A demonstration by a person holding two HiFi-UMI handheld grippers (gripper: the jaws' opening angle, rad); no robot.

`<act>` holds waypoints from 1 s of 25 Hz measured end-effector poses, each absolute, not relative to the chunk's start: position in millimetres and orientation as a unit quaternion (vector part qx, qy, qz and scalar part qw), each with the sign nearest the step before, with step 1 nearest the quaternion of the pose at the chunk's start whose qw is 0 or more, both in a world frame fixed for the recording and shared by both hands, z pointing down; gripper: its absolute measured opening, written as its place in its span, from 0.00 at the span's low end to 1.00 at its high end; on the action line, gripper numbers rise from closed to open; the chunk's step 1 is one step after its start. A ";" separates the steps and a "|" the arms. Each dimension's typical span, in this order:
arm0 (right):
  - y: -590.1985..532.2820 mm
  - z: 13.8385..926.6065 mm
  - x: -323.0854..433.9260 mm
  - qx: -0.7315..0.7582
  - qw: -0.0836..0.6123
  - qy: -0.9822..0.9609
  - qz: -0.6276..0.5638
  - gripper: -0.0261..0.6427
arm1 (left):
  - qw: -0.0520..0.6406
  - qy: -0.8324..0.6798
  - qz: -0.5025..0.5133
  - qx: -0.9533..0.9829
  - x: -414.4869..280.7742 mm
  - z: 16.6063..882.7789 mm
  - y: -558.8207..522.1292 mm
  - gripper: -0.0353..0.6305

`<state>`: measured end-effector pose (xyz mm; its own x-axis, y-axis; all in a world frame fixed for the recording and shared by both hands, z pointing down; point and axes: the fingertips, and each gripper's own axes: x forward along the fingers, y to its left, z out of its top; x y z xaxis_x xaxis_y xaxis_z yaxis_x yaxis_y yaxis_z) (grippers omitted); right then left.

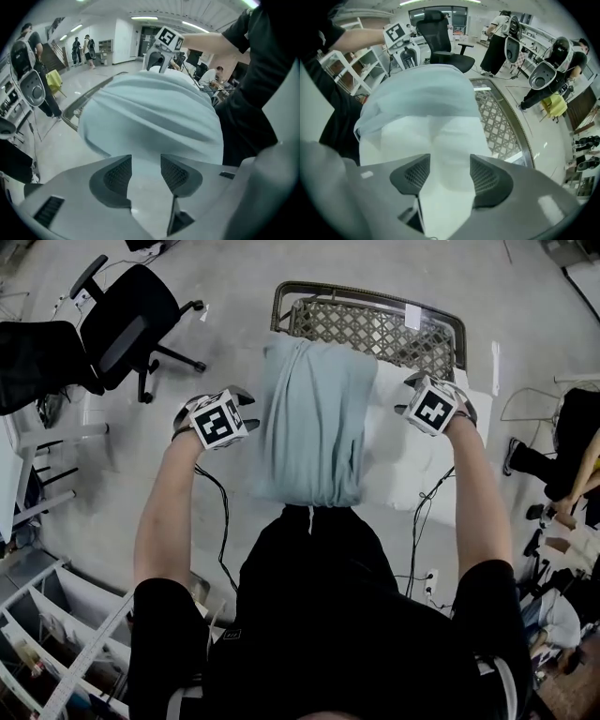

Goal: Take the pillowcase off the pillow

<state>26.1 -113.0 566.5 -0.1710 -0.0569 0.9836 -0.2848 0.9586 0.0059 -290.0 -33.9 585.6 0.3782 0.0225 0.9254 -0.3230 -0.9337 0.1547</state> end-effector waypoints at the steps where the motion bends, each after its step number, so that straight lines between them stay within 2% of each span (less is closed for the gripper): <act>1: -101.9 565.7 23.5 0.112 0.629 -0.763 0.096 0.46 | 0.165 -0.087 0.551 0.813 -293.6 594.7 -20.7 0.33; 5: -66.6 555.7 15.7 0.141 0.614 -0.773 0.080 0.44 | 0.199 -0.089 0.528 0.821 -303.3 617.7 32.3 0.35; 8: -29.4 546.2 9.1 0.142 0.603 -0.778 0.103 0.53 | 0.214 -0.093 0.513 0.826 -308.3 630.5 76.3 0.37; 13: 49.7 554.2 -3.7 0.106 0.595 -0.788 0.122 0.58 | 0.212 -0.106 0.505 0.830 -310.4 646.6 141.1 0.41; 16: 86.5 565.2 -6.0 0.094 0.591 -0.790 0.134 0.62 | 0.188 -0.133 0.506 0.831 -302.7 651.0 157.0 0.45; 20: 120.5 579.8 -8.7 0.096 0.592 -0.792 0.118 0.68 | 0.120 -0.183 0.527 0.821 -294.3 665.2 154.2 0.46; 22: 129.8 590.2 -5.9 0.112 0.598 -0.790 0.074 0.76 | 0.094 -0.204 0.544 0.809 -293.9 673.7 151.0 0.46; 23: 130.6 598.3 -2.2 0.124 0.609 -0.782 0.035 0.77 | 0.088 -0.215 0.550 0.803 -294.6 675.5 149.2 0.35; 24: 129.4 608.6 1.9 0.136 0.626 -0.768 -0.014 0.78 | 0.085 -0.226 0.552 0.798 -295.6 675.4 147.5 0.09; 25: 127.0 619.7 5.7 0.147 0.643 -0.748 -0.068 0.78 | 0.084 -0.237 0.554 0.794 -296.9 674.1 146.6 0.07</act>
